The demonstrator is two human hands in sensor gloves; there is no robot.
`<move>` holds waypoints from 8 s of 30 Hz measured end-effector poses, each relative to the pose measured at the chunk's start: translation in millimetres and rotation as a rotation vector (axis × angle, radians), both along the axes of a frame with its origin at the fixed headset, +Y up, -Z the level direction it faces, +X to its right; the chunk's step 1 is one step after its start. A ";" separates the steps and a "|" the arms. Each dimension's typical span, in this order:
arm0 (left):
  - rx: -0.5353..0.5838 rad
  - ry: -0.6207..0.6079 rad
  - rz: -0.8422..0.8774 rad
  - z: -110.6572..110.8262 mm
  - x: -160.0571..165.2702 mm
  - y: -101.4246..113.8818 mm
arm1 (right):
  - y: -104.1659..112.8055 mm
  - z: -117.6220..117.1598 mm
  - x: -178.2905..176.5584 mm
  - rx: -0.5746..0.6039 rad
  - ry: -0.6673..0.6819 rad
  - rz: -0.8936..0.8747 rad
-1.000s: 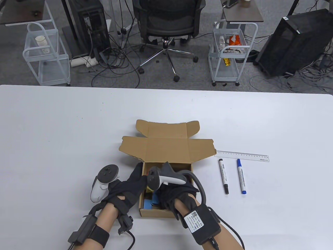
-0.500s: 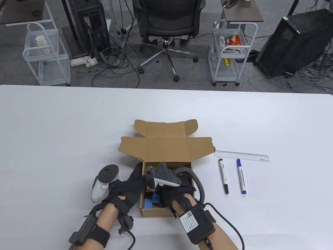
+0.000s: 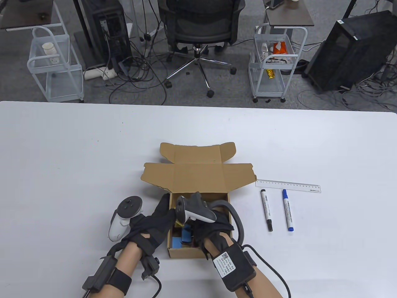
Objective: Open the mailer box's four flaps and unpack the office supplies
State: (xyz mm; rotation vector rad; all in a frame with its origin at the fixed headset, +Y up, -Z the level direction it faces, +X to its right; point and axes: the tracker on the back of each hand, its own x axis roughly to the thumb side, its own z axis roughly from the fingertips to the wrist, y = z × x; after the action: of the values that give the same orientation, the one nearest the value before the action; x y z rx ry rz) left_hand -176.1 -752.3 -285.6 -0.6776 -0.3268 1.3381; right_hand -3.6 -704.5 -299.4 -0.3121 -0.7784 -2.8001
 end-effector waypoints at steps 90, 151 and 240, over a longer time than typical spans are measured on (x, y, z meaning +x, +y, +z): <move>-0.002 0.022 0.013 1.7 2.3 -0.1 | -3.6 -48.4 332.7 0.244 -0.774 -0.077; 0.005 0.011 0.004 1.3 2.9 -0.3 | 28.4 35.9 181.9 0.045 -0.474 -1.410; 0.240 -0.568 -1.458 -13.6 146.5 71.0 | -21.5 26.5 143.1 -0.085 -0.613 -1.334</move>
State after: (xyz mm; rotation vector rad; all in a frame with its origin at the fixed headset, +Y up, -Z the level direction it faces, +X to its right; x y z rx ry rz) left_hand -29.6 -681.3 -299.2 -0.8059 -0.3156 -0.2905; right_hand 139.5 -725.9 -272.9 0.1201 -1.0662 -4.2374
